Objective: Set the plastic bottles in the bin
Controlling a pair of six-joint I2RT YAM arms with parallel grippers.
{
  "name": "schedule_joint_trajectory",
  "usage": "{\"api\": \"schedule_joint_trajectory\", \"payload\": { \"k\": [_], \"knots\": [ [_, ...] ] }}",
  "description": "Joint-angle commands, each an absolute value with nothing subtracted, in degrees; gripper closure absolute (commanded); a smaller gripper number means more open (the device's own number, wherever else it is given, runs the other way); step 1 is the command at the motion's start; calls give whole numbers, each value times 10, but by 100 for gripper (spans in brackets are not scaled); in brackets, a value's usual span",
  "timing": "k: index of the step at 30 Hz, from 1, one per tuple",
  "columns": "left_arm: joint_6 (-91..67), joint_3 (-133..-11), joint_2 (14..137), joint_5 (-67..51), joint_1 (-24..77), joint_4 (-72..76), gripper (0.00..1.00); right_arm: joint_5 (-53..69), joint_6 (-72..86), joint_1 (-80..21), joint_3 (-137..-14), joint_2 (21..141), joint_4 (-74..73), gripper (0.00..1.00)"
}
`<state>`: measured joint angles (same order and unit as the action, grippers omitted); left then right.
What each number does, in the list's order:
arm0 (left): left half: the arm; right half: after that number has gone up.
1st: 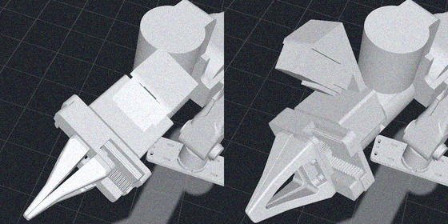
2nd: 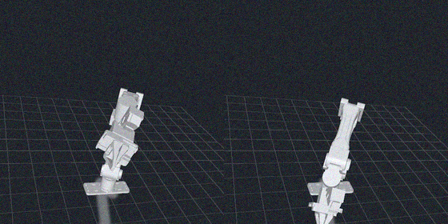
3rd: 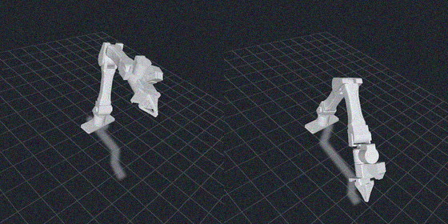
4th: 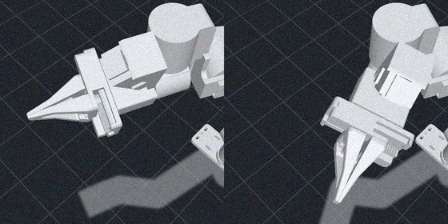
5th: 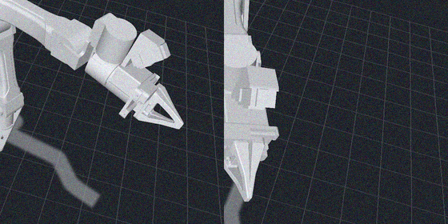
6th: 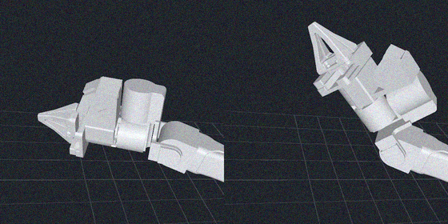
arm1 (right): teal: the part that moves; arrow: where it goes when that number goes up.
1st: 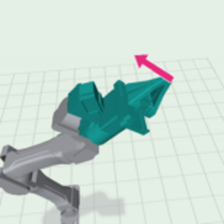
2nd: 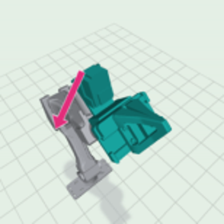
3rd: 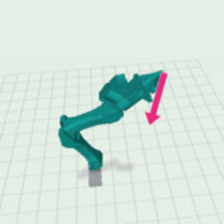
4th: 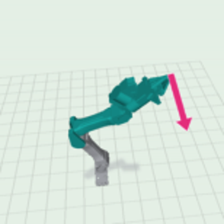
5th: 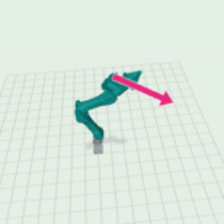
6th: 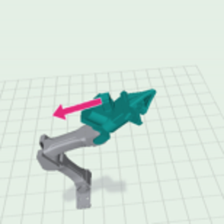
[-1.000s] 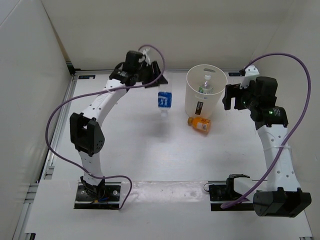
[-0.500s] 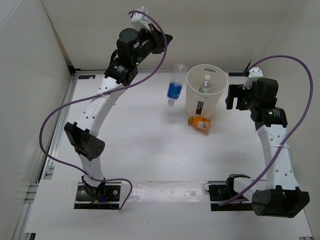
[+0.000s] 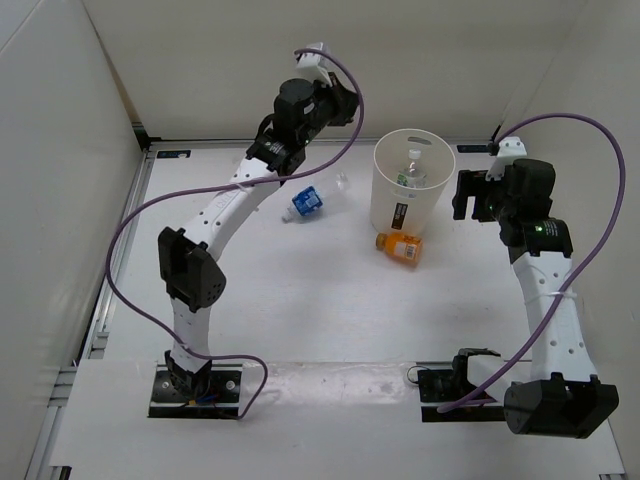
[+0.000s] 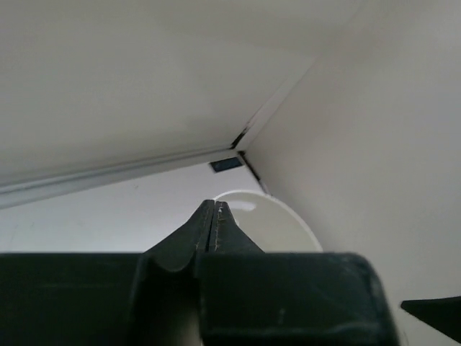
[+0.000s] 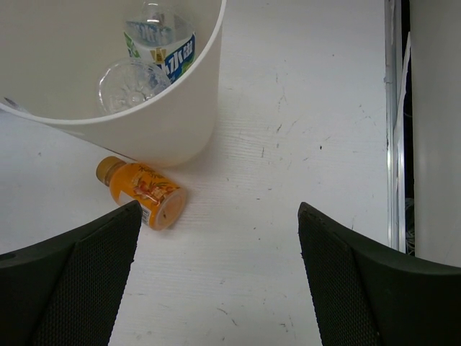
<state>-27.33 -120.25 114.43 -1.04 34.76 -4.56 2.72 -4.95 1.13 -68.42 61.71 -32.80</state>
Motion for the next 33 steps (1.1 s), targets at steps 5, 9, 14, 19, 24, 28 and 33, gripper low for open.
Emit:
{"api": "schedule_joint_trajectory", "payload": {
  "k": [5, 9, 14, 19, 24, 28, 33],
  "knots": [
    [-266, -1114, 1041, 23, 313, -52, 65, 36, -51, 16, -684, 613, -294, 10],
    [-244, -1089, 1032, 28, 299, -87, 22, 44, -53, 14, -686, 614, -294, 10],
    [-178, -1127, 1080, 28, 282, -157, 0, 43, -54, 11, -684, 609, -304, 10],
    [-133, -1248, 1187, 2, 254, -245, 0, 26, -61, 5, -680, 599, -314, 10],
    [-292, -1470, 1380, -75, 205, -334, 0, 3, -85, -23, -673, 585, -310, 10],
    [-251, -1450, 1420, -25, 192, -253, 0, 78, -60, 32, -678, 600, -298, 10],
    [-133, -1527, 1486, -6, 163, -201, 0, 213, 22, 150, -710, 657, -289, 10]
  ]
}}
